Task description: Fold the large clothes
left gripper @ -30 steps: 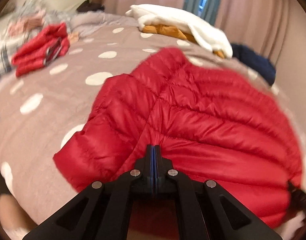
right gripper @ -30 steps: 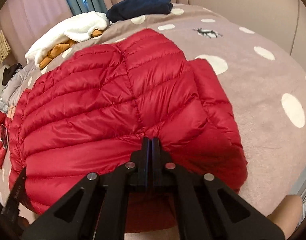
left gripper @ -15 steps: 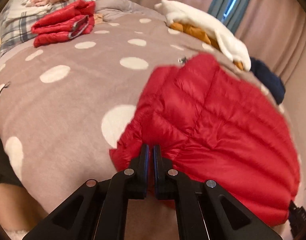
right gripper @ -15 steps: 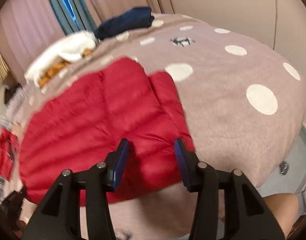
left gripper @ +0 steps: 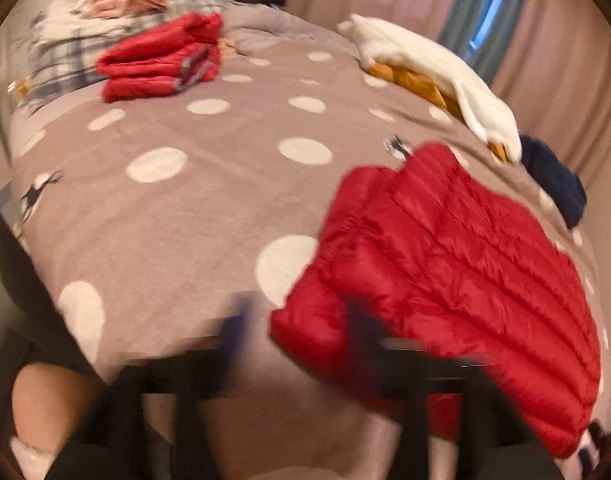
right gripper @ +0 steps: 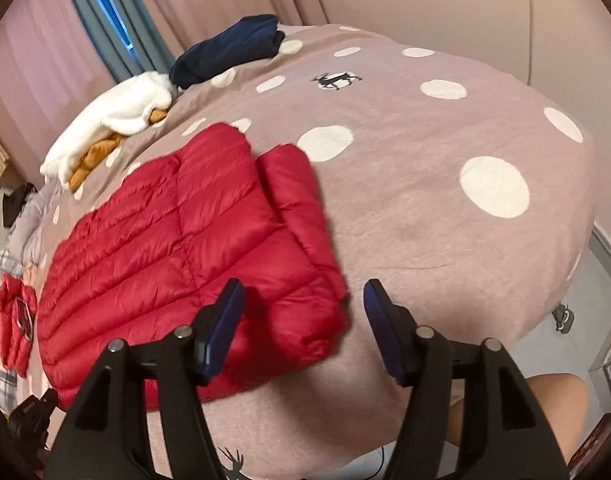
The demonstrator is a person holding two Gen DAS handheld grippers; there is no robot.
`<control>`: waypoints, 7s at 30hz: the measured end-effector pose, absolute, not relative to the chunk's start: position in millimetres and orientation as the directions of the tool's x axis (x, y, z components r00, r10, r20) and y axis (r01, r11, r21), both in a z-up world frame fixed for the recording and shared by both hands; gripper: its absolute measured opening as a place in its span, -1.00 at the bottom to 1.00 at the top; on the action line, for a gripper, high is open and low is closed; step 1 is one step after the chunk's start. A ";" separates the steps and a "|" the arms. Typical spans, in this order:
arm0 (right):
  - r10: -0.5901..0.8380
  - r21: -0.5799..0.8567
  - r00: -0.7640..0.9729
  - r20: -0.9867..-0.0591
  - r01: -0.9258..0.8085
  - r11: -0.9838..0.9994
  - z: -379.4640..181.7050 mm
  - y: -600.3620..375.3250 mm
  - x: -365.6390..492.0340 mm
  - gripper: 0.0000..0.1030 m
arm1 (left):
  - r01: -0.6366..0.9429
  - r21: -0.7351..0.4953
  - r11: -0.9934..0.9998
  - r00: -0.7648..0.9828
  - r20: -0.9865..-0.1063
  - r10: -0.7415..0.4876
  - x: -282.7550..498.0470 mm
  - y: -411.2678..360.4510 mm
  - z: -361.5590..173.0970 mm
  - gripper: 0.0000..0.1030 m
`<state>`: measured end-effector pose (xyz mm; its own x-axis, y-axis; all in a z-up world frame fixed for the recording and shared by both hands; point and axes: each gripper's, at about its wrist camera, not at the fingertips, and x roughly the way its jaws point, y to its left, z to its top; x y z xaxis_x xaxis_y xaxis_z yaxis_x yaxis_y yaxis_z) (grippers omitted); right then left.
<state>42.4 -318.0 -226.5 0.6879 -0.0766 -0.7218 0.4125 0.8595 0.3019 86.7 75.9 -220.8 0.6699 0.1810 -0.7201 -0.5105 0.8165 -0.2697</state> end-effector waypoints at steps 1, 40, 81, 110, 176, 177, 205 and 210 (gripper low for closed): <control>-0.079 0.302 0.685 -0.725 0.418 0.857 -227.4 -319.3 41.6 0.23 | -0.524 -0.316 0.791 0.701 -0.688 0.189 78.7 79.1 -220.0 0.69; 0.080 0.478 0.764 -0.640 0.315 0.820 -275.1 -296.5 90.1 0.12 | -0.231 -0.694 0.682 0.761 -0.566 -0.319 157.7 38.9 -275.7 0.32; 0.228 0.352 0.685 -0.692 0.045 0.935 -283.7 -200.4 139.6 -0.32 | 0.189 -0.413 0.891 0.856 -0.376 -0.356 126.7 -30.4 -140.2 -0.22; 0.332 0.510 0.687 -0.646 0.065 0.858 -288.9 -229.8 135.1 -0.36 | 0.164 -0.544 0.823 0.718 -0.507 -0.478 155.8 -50.1 -185.5 -0.18; -0.118 0.284 0.865 -0.487 0.285 0.916 -123.9 -288.0 23.6 0.44 | 0.061 -0.299 0.952 0.763 -0.602 -0.237 101.7 -82.0 -102.4 0.58; -0.115 0.282 0.867 -0.486 0.280 0.918 -122.3 -286.1 23.0 0.44 | 0.065 -0.304 0.950 0.769 -0.592 -0.242 100.1 -87.8 -97.7 0.58; 0.042 0.179 0.832 -0.553 0.070 0.981 -145.3 -181.3 95.9 0.31 | -0.351 -0.384 0.854 0.783 -0.620 0.043 127.5 41.1 -120.4 0.58; -0.032 0.124 0.816 -0.577 0.126 0.984 -153.6 -190.1 102.1 -0.45 | -0.348 -0.384 0.855 0.767 -0.641 0.024 135.3 39.9 -128.0 0.58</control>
